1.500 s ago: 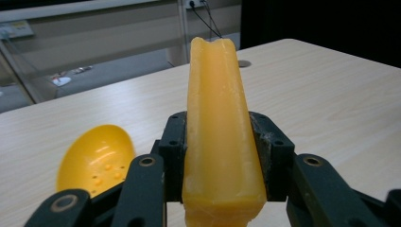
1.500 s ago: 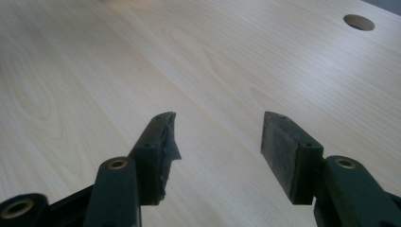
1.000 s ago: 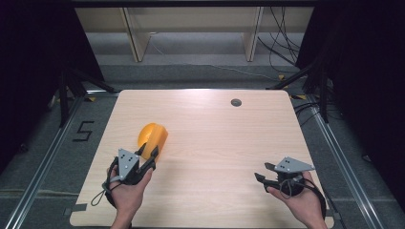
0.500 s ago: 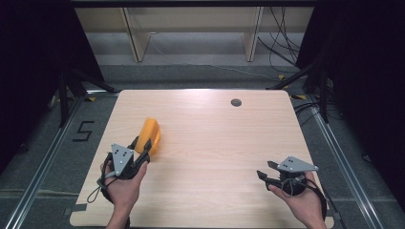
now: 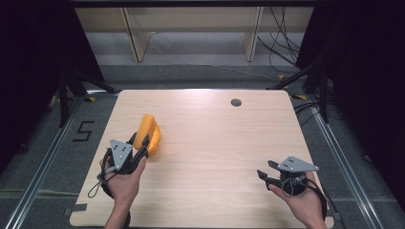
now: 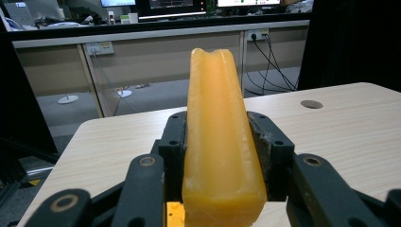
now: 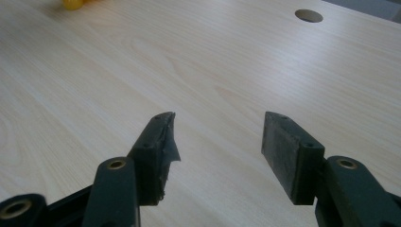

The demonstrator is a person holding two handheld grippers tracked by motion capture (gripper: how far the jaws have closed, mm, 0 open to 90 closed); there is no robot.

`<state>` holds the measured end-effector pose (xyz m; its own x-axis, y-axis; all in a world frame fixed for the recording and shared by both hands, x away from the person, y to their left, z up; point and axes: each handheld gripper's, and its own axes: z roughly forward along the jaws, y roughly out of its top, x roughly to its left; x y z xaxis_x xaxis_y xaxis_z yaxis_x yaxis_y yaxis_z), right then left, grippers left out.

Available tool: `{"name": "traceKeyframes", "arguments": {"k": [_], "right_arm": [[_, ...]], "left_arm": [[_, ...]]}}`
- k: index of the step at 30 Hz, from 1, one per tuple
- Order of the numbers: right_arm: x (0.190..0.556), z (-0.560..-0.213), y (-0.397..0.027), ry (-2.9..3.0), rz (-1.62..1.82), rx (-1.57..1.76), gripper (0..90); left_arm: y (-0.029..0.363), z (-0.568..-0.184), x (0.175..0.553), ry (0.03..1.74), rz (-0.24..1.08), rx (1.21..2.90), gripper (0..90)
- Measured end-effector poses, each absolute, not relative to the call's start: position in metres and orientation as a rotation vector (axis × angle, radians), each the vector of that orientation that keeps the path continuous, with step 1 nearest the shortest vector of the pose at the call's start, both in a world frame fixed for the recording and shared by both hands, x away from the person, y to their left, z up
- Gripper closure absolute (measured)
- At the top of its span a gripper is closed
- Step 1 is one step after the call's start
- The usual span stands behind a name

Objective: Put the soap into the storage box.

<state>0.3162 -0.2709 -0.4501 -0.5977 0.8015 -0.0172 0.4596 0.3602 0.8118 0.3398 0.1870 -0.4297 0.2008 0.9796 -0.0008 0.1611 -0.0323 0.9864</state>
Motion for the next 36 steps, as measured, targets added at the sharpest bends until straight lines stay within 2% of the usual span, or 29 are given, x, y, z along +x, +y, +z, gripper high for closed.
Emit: {"name": "traceKeyframes", "arguments": {"k": [36], "right_arm": [[0.317, -0.451, -0.270, 2.209, 1.133, 1.100, 45.1]], "left_arm": [[0.196, -0.435, 0.368, 1.230, 1.002, 1.409, 60.9]]}}
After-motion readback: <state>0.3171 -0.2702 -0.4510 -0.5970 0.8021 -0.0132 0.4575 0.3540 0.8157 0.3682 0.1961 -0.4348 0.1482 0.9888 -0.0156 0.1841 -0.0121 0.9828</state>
